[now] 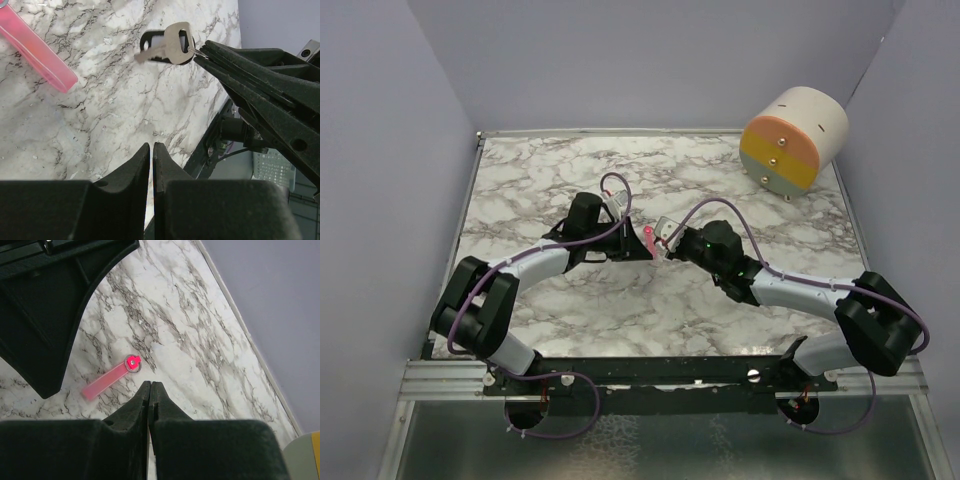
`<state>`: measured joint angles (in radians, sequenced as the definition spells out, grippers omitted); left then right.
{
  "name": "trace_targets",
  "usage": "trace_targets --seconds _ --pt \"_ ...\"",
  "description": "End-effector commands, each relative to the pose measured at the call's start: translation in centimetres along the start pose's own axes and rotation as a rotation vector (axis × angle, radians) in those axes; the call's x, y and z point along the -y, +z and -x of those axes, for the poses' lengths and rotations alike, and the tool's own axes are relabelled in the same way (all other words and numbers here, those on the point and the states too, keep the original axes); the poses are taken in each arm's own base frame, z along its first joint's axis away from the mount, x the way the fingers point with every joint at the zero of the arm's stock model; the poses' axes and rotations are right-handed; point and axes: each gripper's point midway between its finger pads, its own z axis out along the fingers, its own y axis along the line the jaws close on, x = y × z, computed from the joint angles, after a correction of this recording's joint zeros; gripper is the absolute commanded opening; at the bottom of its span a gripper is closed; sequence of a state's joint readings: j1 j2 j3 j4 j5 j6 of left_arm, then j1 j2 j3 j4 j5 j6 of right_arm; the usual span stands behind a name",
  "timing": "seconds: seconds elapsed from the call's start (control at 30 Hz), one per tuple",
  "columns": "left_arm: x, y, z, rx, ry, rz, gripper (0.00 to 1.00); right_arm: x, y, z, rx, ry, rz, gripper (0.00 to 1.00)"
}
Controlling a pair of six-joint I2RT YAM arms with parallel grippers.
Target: Put the keys on the keyring
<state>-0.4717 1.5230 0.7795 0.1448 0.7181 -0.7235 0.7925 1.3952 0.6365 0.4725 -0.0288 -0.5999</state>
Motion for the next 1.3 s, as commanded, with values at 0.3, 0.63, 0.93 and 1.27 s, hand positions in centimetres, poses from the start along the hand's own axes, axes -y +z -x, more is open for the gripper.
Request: trace_targets --seconds 0.3,0.63,0.93,1.27 --pt "-3.2 -1.5 1.5 0.092 0.018 0.206 0.21 2.6 0.8 -2.3 -0.152 0.196 -0.183 0.01" --pt "-4.5 -1.9 2.0 0.135 0.016 0.276 0.51 3.9 0.7 -10.9 -0.499 0.477 -0.403 0.01" --pt "-5.1 -2.6 2.5 0.163 0.028 0.334 0.56 4.8 0.5 -13.0 -0.564 0.608 -0.448 0.77" --pt "-6.1 -3.9 3.4 0.235 0.021 0.417 0.58 1.1 2.3 -9.1 -0.409 0.742 -0.187 0.81"
